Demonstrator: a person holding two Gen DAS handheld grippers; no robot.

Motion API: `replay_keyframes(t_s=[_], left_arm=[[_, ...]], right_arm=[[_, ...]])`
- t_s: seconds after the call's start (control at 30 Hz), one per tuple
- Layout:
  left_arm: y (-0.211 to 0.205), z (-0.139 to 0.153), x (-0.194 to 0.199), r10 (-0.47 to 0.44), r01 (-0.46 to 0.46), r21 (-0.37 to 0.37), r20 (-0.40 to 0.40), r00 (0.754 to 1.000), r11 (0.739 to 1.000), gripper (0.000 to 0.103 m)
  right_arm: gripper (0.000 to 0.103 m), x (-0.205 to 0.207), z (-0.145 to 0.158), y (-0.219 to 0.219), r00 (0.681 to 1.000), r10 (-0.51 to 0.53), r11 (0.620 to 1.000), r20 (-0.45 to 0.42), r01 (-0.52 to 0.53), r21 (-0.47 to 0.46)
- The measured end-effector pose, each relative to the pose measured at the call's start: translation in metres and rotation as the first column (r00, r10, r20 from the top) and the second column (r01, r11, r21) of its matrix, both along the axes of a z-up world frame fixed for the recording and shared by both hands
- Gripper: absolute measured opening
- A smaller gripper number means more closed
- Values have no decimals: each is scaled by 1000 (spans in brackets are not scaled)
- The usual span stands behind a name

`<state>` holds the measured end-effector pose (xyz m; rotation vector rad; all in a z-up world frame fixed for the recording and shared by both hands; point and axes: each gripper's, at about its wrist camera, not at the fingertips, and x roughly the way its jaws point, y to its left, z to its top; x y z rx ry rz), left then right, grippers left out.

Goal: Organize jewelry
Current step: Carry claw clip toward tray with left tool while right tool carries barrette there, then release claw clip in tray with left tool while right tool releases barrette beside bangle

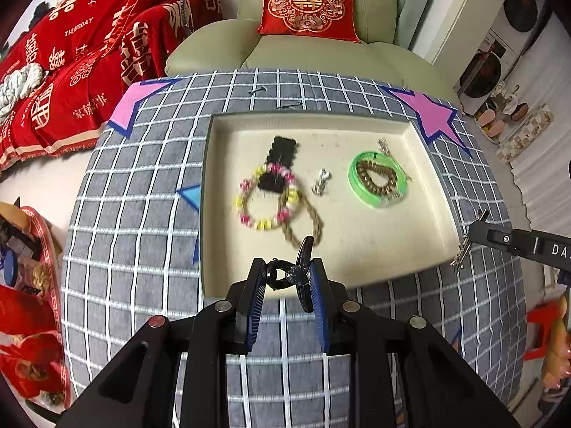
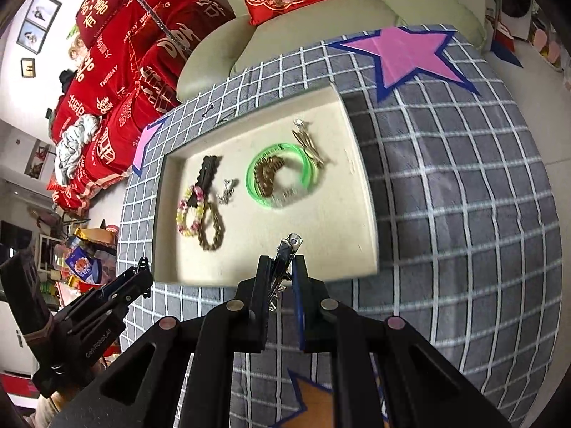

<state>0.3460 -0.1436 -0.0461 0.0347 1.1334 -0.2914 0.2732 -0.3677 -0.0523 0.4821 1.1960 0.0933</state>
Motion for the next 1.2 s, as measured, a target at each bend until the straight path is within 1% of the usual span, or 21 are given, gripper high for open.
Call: replay_keyframes(t_s=[0.13,0.17,0.27,0.3,0.6,0.83,1.03,1.2], left_arm=[[-11,-9,15,-4,4,13,4,1000,1000,34],[-6,-18,5,-4,4,13,4,1000,1000,34],[-2,-32,-1,-1,1,23,-6,1000,1000,34],[1,-41,-21,1,-1,26,-10,1000,1000,34],[-9,-71,-3,16,-13,58,-56,998,998,34],[-16,-84,7,25,-19,86,-68,997,996,34],[-22,-86,7,11,-5,120,-45,999,993,34],[-25,-86,7,4,1,143,-37,999,990,34]], right_arm=[[12,16,-7,3,1000,15,1000,-7,-15,-12],[12,20,-10,3,1000,18,1000,-13,-18,-14],[12,28,-19,2,999,20,1000,-32,-20,-13],[12,31,-22,1,999,19,1000,-38,-20,-11],[12,51,-50,0,996,36,999,-86,-37,-14],[12,62,-66,-2,994,38,999,-106,-41,-24],[12,63,-80,-5,991,31,999,-133,-34,-26],[13,64,-80,-3,991,38,998,-126,-43,-36]])
